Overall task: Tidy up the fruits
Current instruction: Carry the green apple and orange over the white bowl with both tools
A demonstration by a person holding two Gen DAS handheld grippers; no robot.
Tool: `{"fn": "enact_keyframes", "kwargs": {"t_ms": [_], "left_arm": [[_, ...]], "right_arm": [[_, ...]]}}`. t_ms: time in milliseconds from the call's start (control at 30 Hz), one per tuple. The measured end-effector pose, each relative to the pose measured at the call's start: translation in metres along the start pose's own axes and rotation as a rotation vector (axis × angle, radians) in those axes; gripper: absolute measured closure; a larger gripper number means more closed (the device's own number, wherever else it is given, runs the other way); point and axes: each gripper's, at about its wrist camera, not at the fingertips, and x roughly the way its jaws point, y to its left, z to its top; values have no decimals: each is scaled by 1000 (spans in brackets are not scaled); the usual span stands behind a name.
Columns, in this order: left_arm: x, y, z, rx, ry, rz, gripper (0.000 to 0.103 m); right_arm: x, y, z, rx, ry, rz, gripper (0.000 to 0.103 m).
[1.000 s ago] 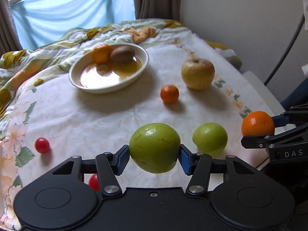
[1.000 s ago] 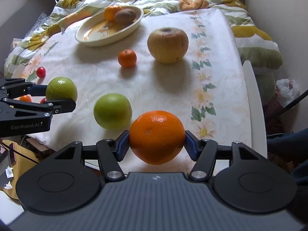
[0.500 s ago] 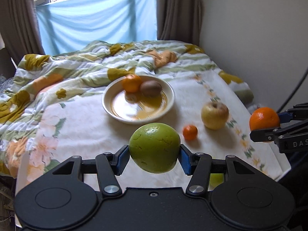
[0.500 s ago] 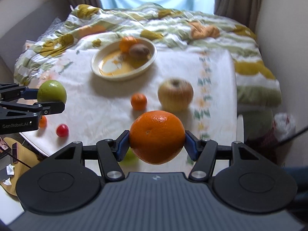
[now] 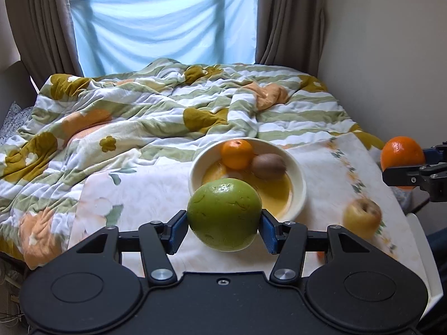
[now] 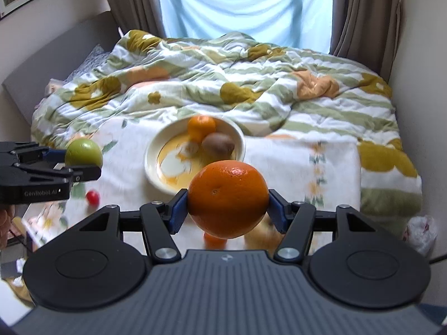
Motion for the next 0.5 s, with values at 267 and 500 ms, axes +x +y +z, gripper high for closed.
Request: {"fn": "enact_keyframes", "kwargs": {"t_ms": [267, 500], "left_arm": [[53, 16, 38, 15, 40, -15, 44], [108, 24, 60, 51, 99, -40, 44]], "right_arm": [[57, 4, 45, 32, 15, -16, 28], [104, 3, 67, 65, 58, -13, 28]]}}
